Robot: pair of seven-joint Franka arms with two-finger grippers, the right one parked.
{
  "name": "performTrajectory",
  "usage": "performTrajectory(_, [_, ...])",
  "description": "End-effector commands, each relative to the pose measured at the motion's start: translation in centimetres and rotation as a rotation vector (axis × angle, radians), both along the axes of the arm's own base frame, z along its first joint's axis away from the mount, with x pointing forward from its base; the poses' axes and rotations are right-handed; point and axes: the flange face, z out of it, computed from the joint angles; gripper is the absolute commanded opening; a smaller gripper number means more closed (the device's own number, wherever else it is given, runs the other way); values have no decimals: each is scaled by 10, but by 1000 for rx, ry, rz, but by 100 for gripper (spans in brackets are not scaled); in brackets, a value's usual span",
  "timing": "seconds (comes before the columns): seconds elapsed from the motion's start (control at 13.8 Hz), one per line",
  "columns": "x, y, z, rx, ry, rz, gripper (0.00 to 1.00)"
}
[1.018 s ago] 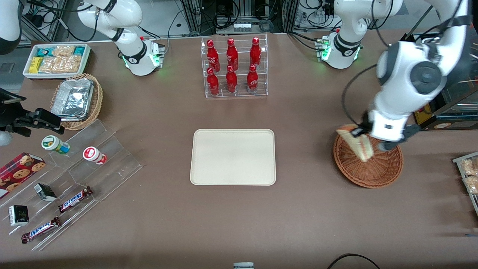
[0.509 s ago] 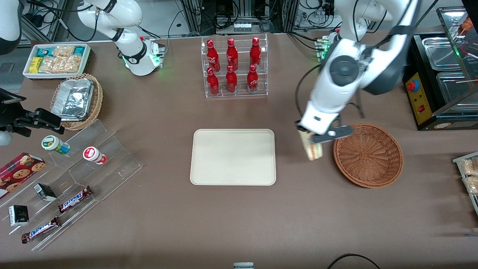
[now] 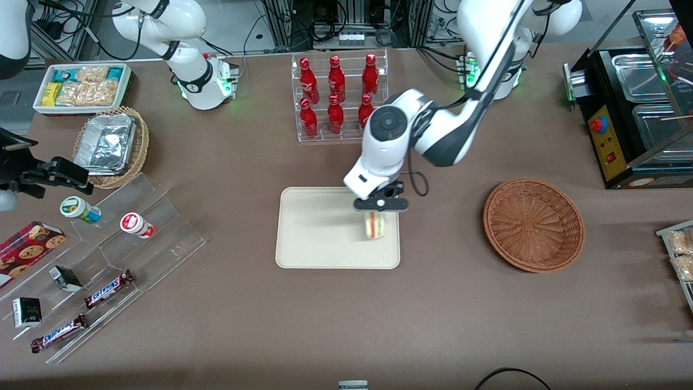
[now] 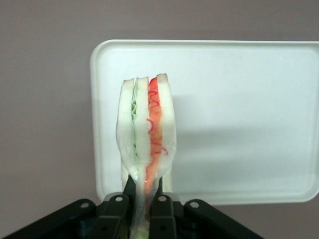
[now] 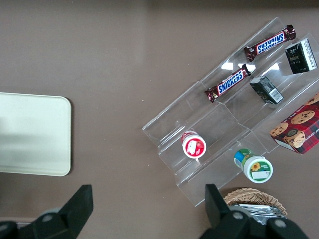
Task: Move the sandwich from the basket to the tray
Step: 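Lower the sandwich onto the tray and open the left gripper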
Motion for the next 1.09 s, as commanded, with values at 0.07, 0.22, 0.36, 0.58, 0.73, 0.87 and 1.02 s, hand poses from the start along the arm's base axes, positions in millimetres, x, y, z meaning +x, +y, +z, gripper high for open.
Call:
performTrajectory(0.07, [6, -20, -47, 13, -54, -31, 11])
performTrajectory(0.22, [6, -19, -61, 17, -56, -35, 11])
performTrajectory(0.36, [8, -16, -70, 26, -47, -30, 11])
performTrajectory(0.58, [9, -13, -73, 32, -44, -27, 37])
performTrajectory(0.73, [11, -11, -70, 33, -45, -23, 100])
performTrajectory(0.87, [14, -8, -55, 25, -53, 34, 100])
performTrajectory(1.02, [22, 6, -4, 44, -68, 116, 100])
